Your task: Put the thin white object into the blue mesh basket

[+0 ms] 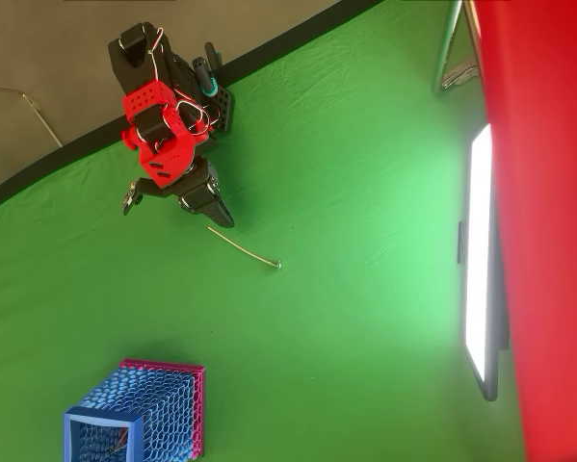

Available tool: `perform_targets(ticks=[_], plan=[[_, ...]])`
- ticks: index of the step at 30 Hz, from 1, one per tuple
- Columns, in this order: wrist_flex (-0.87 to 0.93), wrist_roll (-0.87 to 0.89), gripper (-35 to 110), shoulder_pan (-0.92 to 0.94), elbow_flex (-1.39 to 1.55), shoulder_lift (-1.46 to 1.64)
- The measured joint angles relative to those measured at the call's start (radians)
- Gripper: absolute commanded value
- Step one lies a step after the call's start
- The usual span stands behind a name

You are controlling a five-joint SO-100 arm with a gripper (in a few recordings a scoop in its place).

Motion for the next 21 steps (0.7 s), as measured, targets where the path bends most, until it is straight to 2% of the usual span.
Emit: perform_targets(ticks=[15, 21], plan=[[0.0, 0.003, 1, 0.0, 0.0, -0.009], [0.0, 0.025, 1, -0.002, -0.069, -0.132]])
